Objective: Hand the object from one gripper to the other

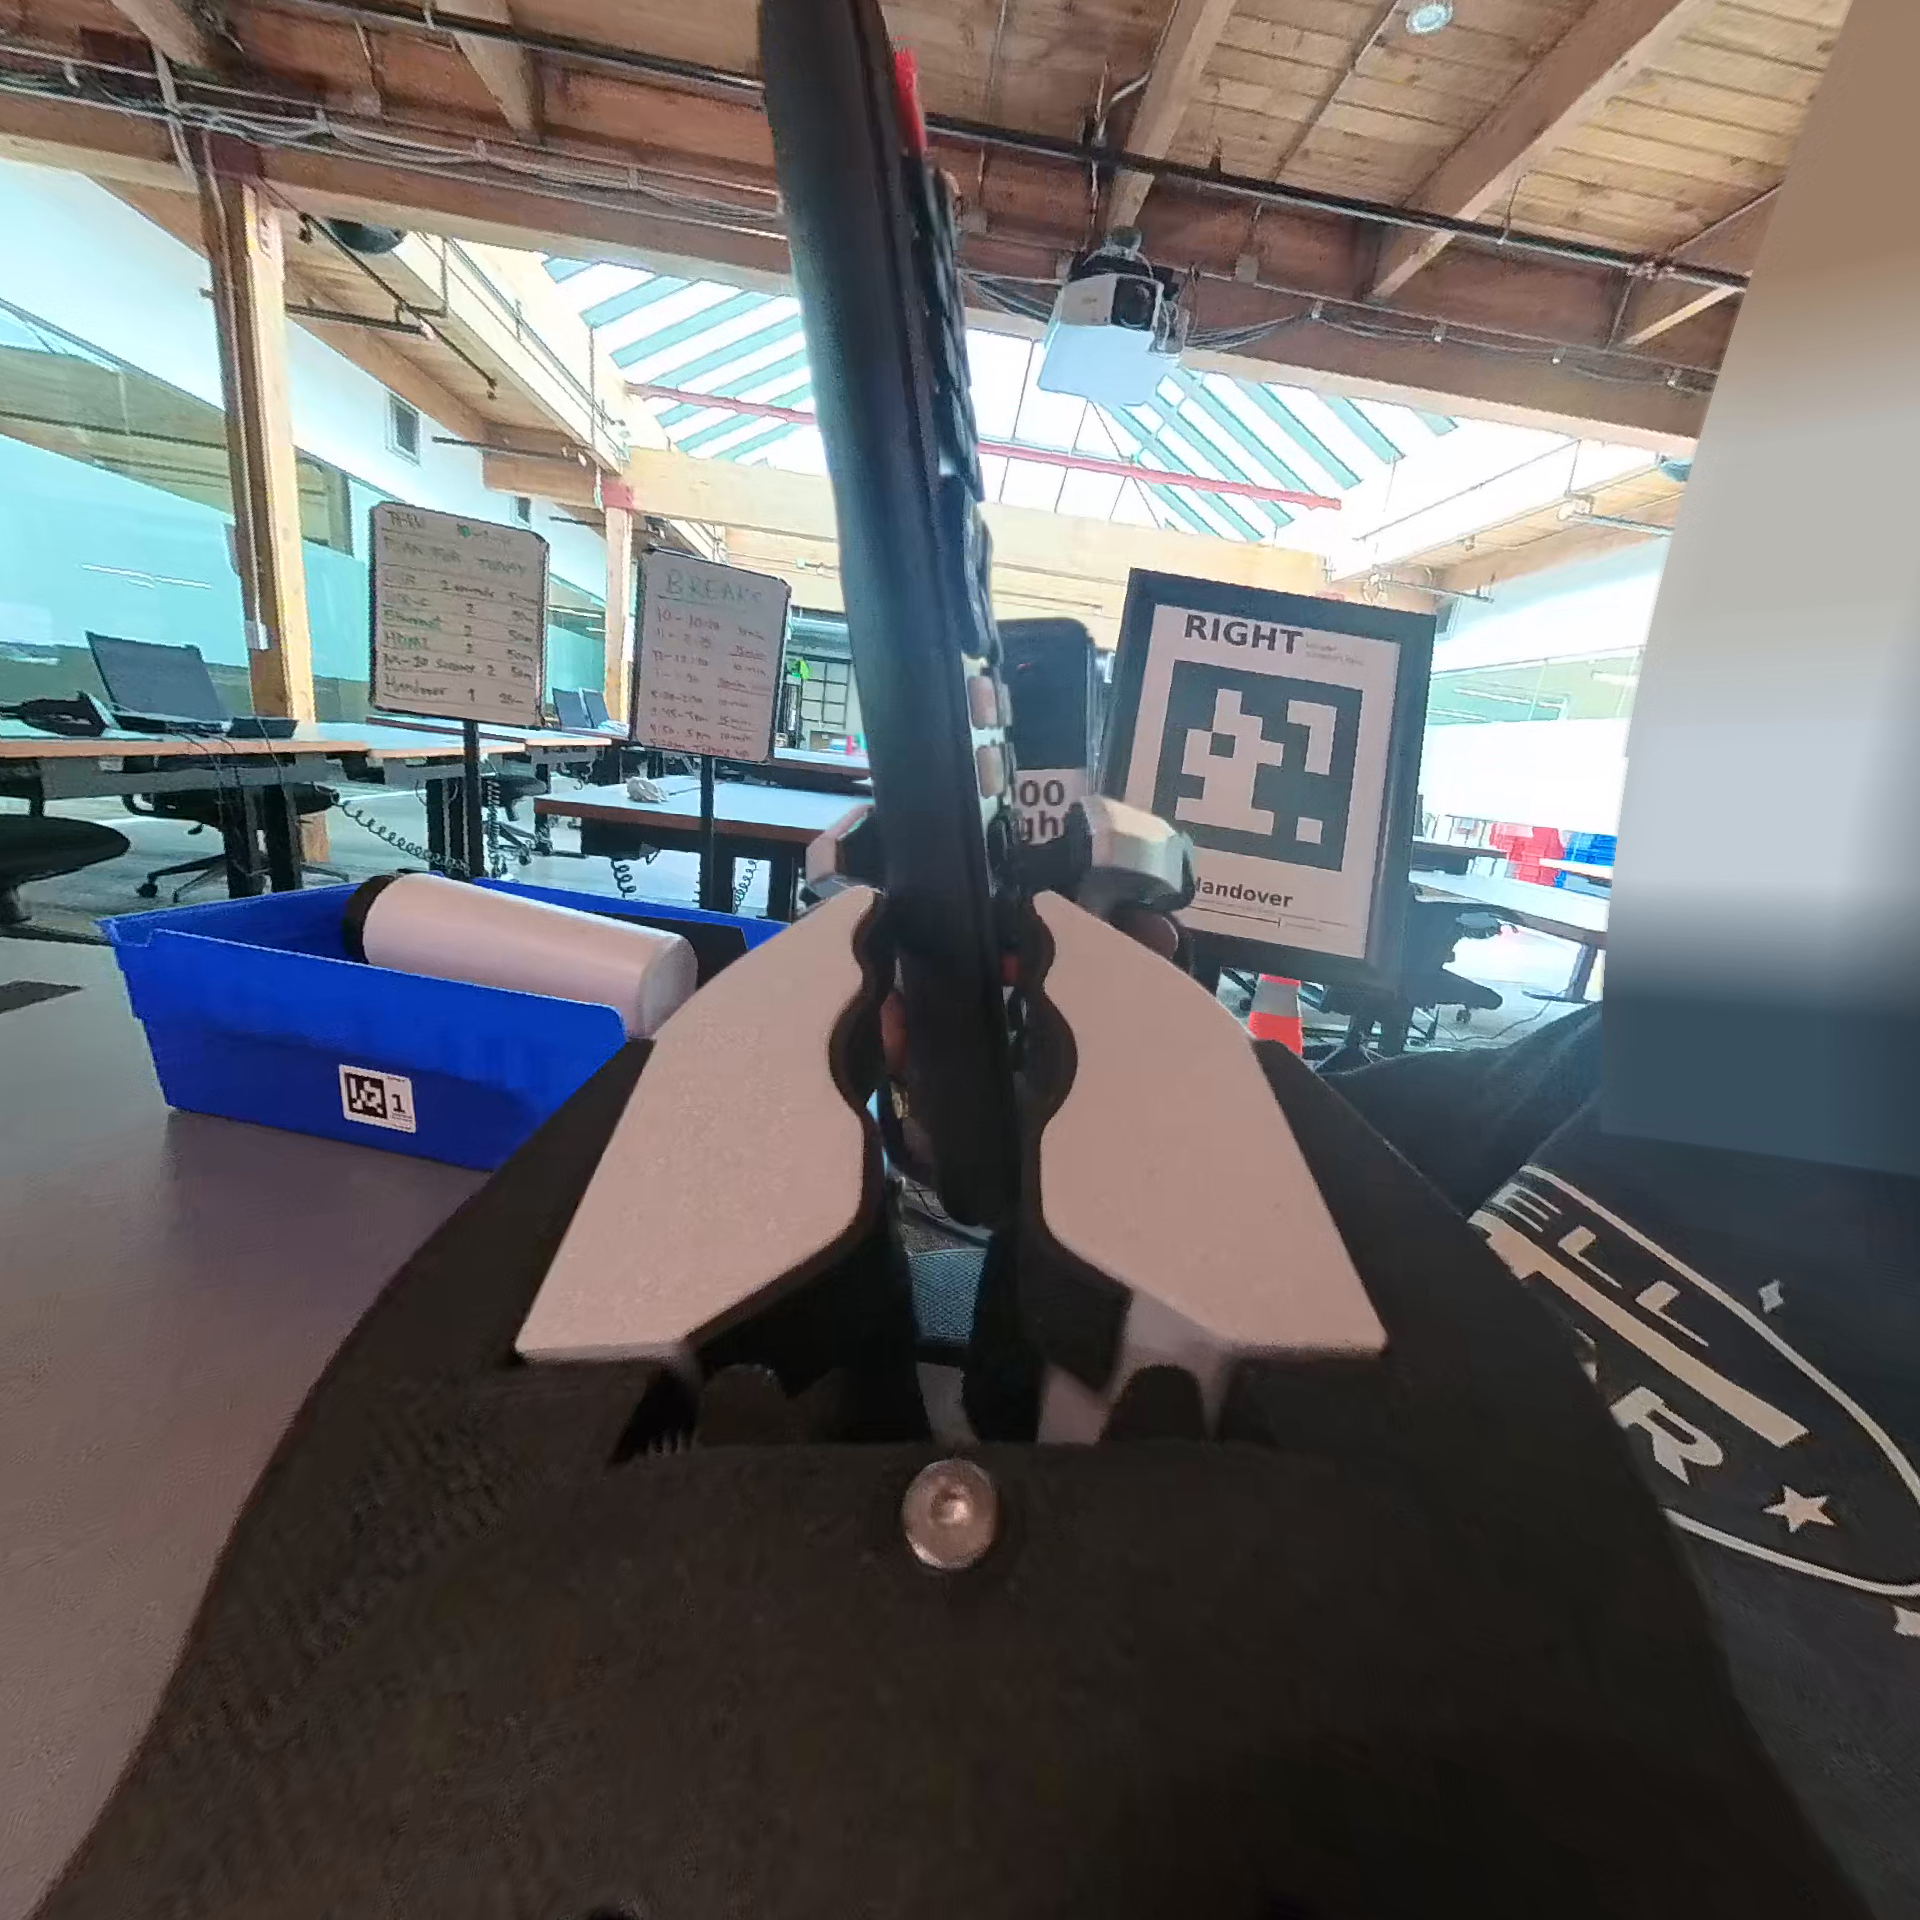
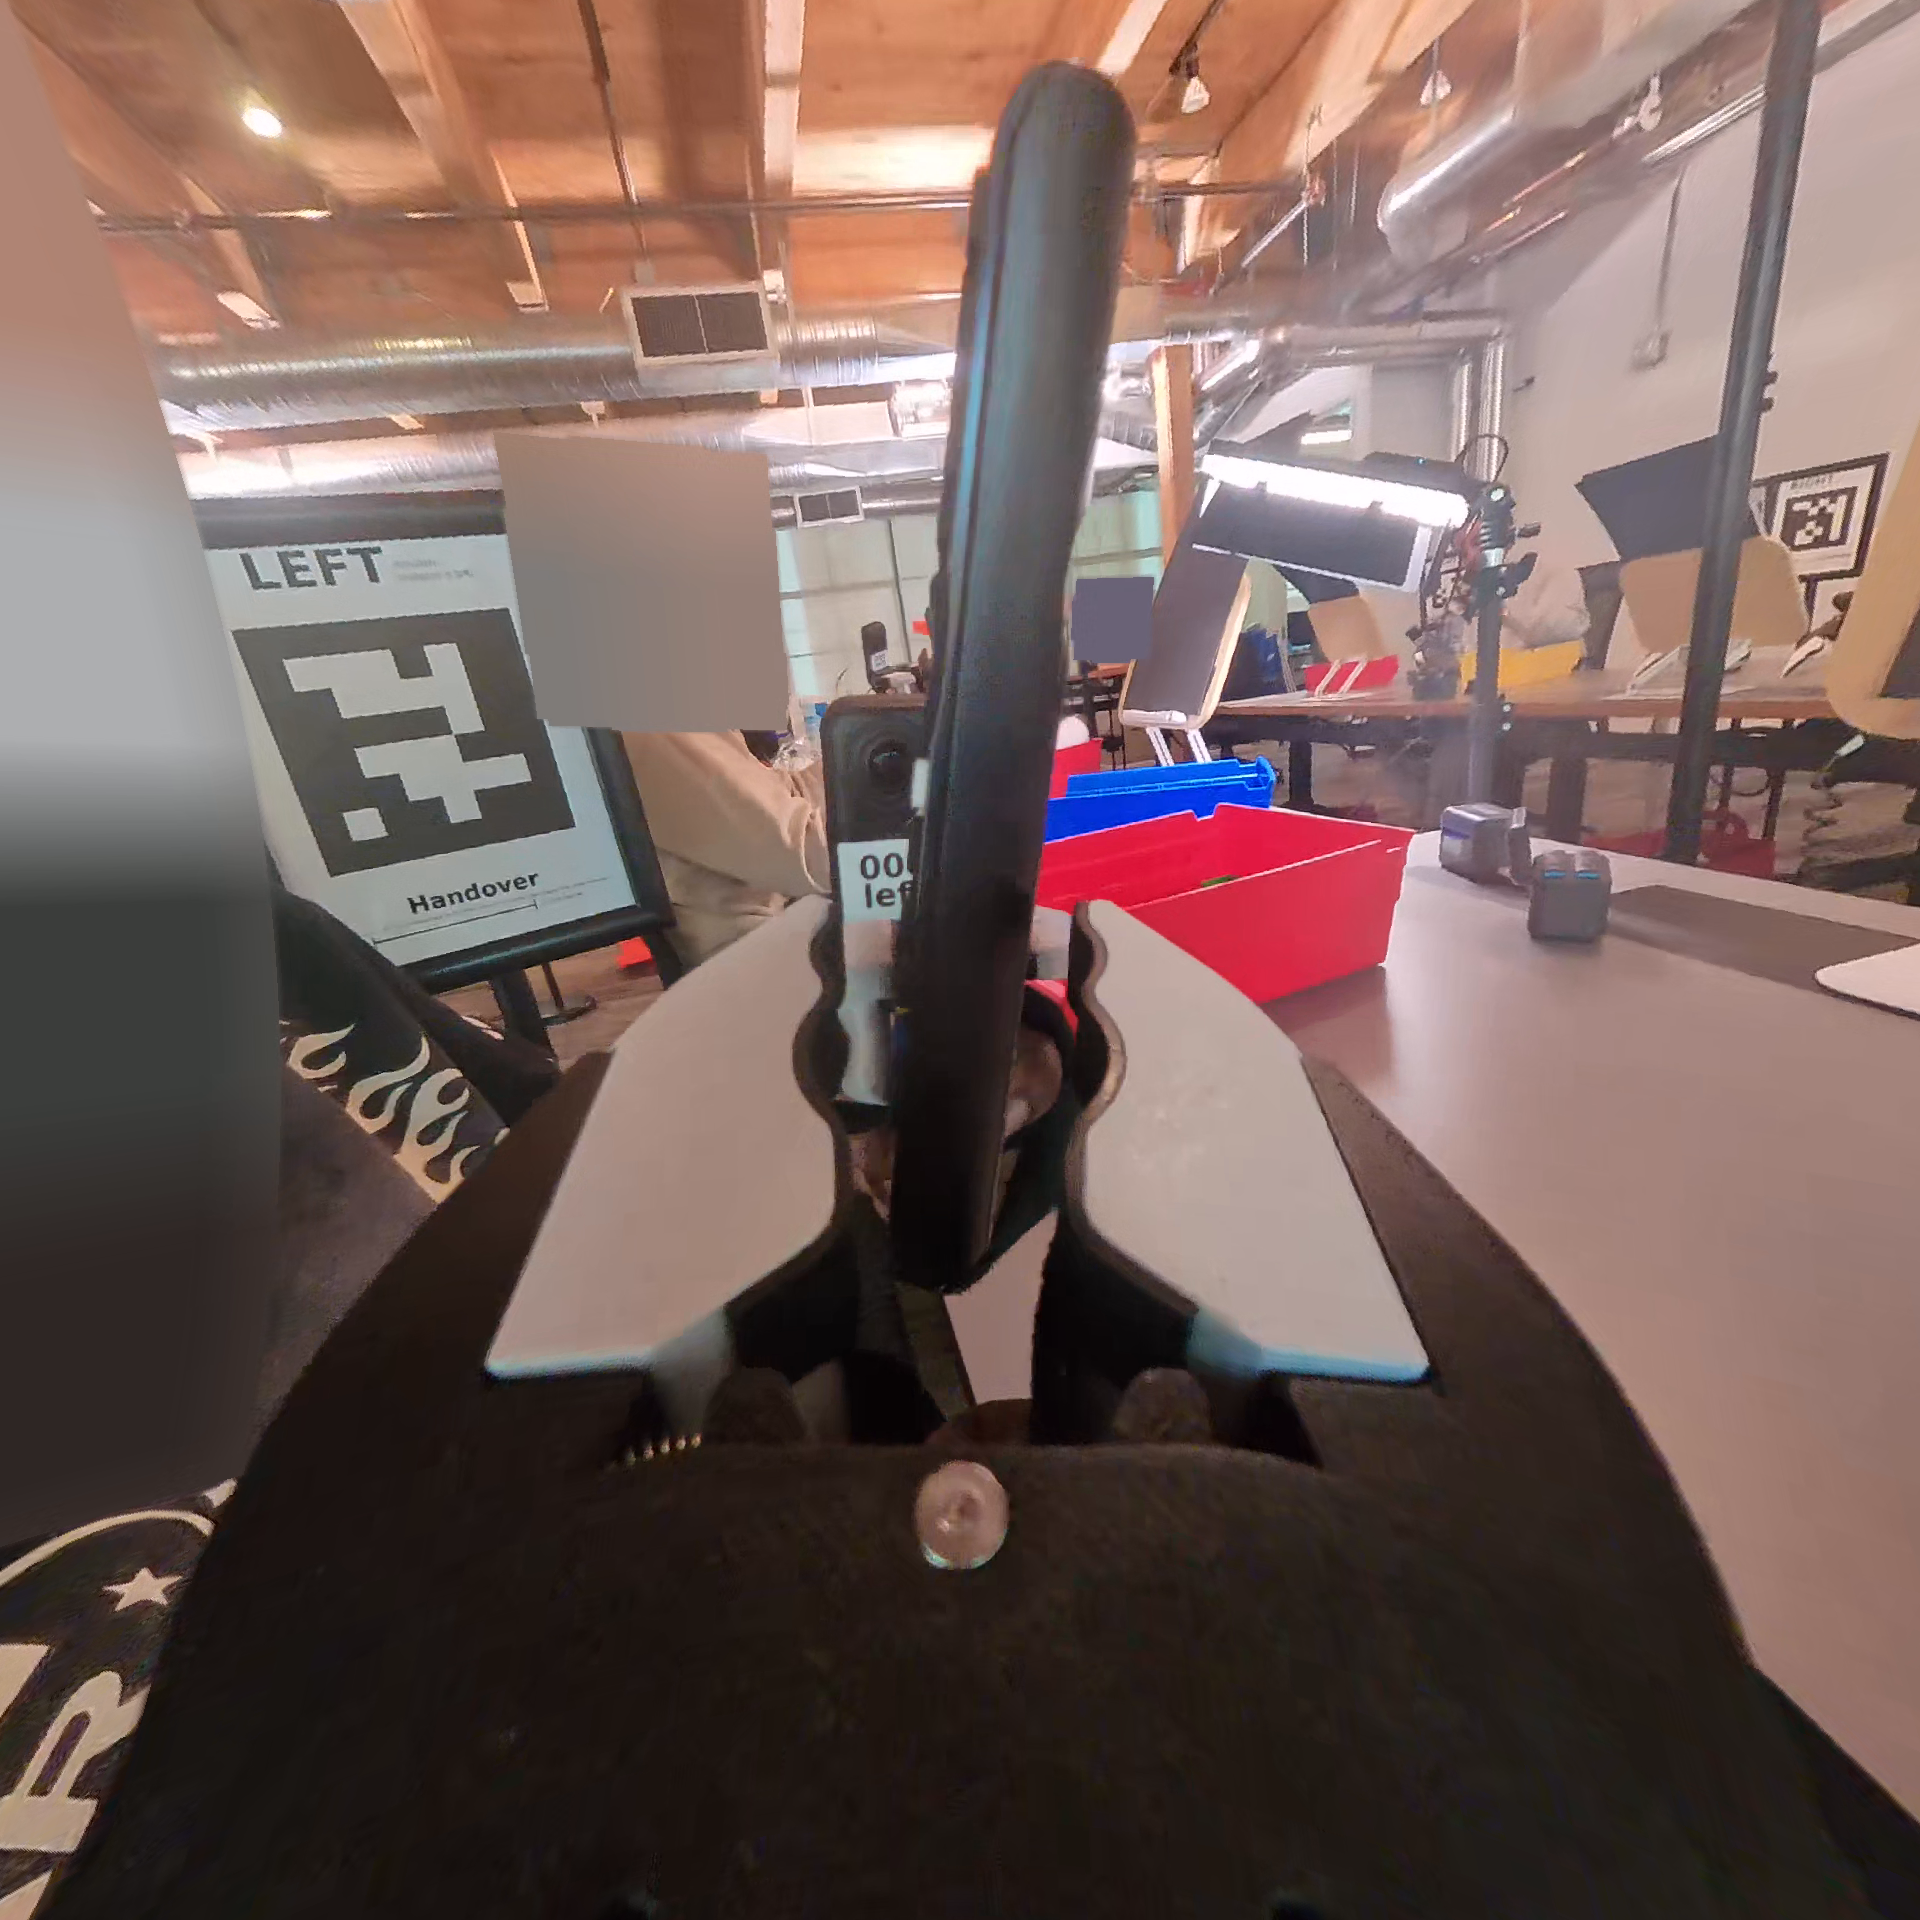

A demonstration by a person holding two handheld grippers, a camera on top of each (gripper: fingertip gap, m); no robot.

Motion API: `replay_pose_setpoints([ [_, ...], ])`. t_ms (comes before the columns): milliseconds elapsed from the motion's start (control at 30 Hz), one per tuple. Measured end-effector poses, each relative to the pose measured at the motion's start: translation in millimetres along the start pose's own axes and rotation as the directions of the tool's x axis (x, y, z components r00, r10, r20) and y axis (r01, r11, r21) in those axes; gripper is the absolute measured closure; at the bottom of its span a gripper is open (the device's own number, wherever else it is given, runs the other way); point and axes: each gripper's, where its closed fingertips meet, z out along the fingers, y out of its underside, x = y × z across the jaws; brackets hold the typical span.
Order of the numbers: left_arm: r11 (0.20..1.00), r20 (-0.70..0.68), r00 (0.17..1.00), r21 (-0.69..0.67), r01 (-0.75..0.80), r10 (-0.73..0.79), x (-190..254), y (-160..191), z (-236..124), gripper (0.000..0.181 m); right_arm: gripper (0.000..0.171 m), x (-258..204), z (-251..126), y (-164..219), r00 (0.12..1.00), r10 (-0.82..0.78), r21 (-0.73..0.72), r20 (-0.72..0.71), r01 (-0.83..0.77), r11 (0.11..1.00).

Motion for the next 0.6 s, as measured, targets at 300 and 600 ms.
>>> replay_pose_setpoints([
  [300, 0.998, -0.027, 0.999, -0.064, -0.022, 0.020, 2.9, 4.8, -2.2, 0.148, 0.147, 1.3, -0.4, 5.5, 0.999, 0.035, -0.041, 0.018, -0.034, 0.999],
  [600, 0.997, 0.013, 0.997, 0.011, 0.077, -0.077, -1.9, -13.8, -6.9, 0.134, 0.147, -2.8, 8.5, 36.0, 0.999, 0.030, -0.210, 0.033, -0.022, 0.978],
])
